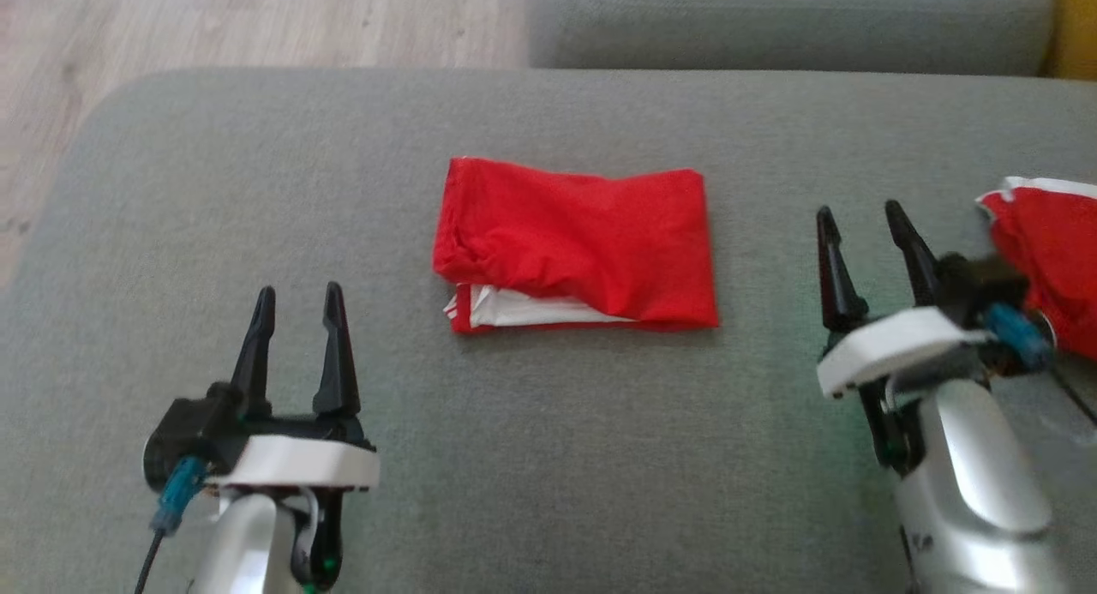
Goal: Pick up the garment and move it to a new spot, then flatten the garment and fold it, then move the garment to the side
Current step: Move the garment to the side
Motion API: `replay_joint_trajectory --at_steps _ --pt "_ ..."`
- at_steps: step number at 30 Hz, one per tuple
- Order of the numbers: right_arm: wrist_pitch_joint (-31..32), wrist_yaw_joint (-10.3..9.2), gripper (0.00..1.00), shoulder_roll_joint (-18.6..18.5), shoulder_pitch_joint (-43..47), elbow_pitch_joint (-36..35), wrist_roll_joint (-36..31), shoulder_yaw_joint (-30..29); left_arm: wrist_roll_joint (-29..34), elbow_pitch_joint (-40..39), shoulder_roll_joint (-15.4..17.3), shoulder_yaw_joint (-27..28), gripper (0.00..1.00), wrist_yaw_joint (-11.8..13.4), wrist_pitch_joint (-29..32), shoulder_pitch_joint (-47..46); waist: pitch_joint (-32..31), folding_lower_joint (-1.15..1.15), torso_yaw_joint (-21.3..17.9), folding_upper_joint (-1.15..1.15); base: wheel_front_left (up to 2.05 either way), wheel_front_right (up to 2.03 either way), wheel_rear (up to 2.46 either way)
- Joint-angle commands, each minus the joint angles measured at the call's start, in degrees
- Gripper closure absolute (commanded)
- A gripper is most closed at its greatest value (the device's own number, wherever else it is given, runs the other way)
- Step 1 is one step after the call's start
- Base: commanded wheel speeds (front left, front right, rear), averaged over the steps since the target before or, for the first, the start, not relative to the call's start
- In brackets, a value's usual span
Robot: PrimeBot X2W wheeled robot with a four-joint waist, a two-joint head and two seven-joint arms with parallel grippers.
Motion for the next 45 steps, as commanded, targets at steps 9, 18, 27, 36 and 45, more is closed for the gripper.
replay_joint_trajectory --at_steps 9,18,27,36,45 --pt "7.6 -0.04 0.0 -0.1 -11.4 12.8 5.3 3.6 -2.0 -0.5 0.4 -2.2 0.0 0.0 -0.3 -5.5 3.6 -0.01 6.1 0.0 0.0 0.0 0.0" --pt "10.3 -0.04 0.0 -0.1 -17.6 26.7 10.2 7.0 -3.0 -0.2 0.4 -4.2 0.0 0.6 -0.3 -6.4 4.4 -0.01 9.7 0.0 0.0 0.0 0.0" --pt "8.6 -0.04 1.0 -0.1 -19.7 34.5 10.7 12.4 -3.0 0.1 0.4 -4.5 0.0 1.2 -0.3 -6.0 3.5 -0.01 10.1 0.0 0.0 0.0 0.0" --pt "-0.7 -0.04 1.0 -0.2 -21.7 37.0 1.2 14.2 -1.9 -0.3 0.4 -4.3 0.0 1.0 -0.3 -4.7 0.2 -0.01 5.8 0.0 0.0 0.0 0.0" --pt "-3.1 -0.04 1.0 -3.1 -21.4 35.1 -7.1 15.5 -1.9 -1.6 0.4 -6.4 0.0 1.2 -0.3 -3.3 -2.1 -0.01 -1.1 0.0 0.0 0.0 0.0"
